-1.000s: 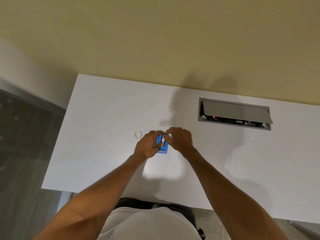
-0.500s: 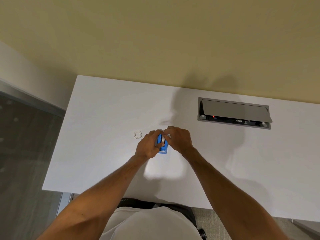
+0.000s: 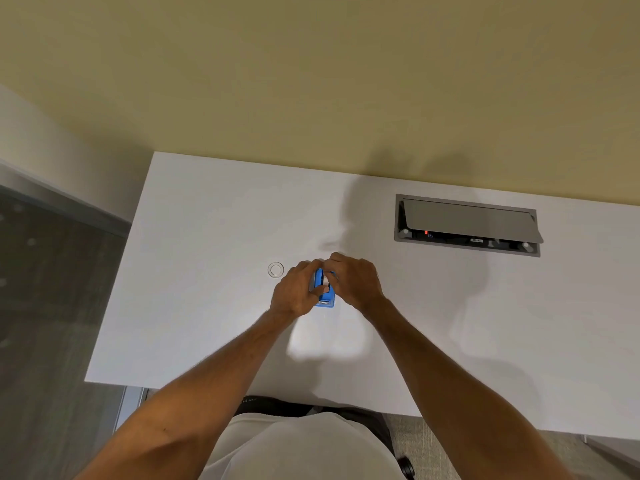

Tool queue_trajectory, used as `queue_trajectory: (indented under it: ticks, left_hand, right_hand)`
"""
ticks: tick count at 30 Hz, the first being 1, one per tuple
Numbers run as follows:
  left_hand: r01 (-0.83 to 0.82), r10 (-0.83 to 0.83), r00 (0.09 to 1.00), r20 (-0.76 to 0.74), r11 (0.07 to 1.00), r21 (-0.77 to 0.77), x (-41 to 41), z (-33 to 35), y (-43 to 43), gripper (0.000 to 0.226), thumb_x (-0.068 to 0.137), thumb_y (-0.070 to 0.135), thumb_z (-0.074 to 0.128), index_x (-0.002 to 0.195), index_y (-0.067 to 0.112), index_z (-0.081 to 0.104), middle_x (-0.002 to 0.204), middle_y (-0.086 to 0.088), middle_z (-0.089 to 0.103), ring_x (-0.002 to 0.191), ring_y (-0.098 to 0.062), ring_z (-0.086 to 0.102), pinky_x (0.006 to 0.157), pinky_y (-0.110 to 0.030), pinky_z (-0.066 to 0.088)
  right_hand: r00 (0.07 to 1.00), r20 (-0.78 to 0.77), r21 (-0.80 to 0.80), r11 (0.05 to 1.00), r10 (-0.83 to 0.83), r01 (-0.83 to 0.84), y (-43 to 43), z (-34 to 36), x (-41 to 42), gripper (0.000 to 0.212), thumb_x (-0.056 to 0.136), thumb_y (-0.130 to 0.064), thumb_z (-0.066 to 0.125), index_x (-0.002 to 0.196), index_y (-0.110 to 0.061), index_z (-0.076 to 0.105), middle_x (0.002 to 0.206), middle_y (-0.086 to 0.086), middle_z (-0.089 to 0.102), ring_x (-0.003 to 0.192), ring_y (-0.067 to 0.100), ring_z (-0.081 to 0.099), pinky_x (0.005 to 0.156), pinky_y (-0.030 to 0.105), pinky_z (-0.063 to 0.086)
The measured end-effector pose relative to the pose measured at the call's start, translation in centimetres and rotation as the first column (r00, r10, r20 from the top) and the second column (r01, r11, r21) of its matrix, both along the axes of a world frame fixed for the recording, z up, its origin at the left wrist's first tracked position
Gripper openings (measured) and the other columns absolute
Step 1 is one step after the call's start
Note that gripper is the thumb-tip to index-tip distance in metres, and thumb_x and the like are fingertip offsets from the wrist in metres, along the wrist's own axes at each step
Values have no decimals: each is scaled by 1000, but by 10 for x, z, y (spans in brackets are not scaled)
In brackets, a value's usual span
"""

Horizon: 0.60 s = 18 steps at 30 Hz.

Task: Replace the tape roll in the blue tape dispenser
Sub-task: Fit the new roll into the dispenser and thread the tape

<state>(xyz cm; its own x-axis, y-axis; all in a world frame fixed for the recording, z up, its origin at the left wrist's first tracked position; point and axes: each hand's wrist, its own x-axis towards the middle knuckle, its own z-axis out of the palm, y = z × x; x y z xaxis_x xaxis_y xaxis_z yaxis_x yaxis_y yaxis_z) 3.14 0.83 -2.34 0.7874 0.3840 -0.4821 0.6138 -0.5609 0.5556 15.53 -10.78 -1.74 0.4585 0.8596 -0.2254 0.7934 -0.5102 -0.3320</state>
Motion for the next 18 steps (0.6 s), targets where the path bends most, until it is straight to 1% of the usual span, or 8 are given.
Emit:
queue_trajectory:
  ticks: [4, 7, 12, 15, 18]
  left_hand:
    - [-16, 16, 1000, -4, 1000, -4, 1, -1, 0, 42, 100, 39, 68, 138, 24, 58, 132, -1, 68, 119, -25, 66, 101, -43, 60]
    - [-18, 18, 1000, -4, 1000, -2, 1, -1, 0, 40, 100, 39, 69, 136, 24, 59, 130, -1, 69, 117, -25, 67, 101, -44, 60]
    - [-17, 17, 1000, 2, 1000, 9, 1, -1, -1, 38, 99, 37, 69, 133, 24, 60, 128, -2, 69, 117, -26, 67, 99, -44, 61]
    - [-10, 10, 1000, -1, 1000, 13, 2, -2, 0, 42, 99, 36, 70, 137, 21, 60, 130, -4, 69, 118, -26, 67, 100, -44, 61]
    - [1, -1, 1000, -4, 1000, 19, 2, -3, 1, 47, 98, 35, 71, 140, 19, 59, 132, -5, 68, 120, -27, 67, 100, -40, 58]
  right_hand:
    - [998, -2, -30, 998, 56, -56, -1, 1, 3, 34, 107, -42, 52, 114, -15, 71, 100, 3, 73, 82, 22, 69, 80, 36, 61]
    - [999, 5, -20, 998, 53, -53, -2, 0, 2, 33, 106, -41, 56, 112, -13, 71, 99, 5, 74, 80, 24, 70, 78, 38, 62]
    - [999, 5, -56, 997, 49, -48, 3, 1, 3, 35, 107, -44, 52, 112, -17, 72, 102, 2, 73, 83, 22, 70, 78, 33, 60]
    - [999, 7, -67, 997, 44, -43, 5, 2, 5, 34, 106, -45, 53, 108, -16, 72, 100, 1, 73, 83, 22, 71, 77, 32, 60]
    - [999, 31, -82, 996, 41, -38, 6, 1, 3, 32, 106, -44, 52, 109, -18, 70, 101, -1, 71, 83, 21, 71, 78, 32, 60]
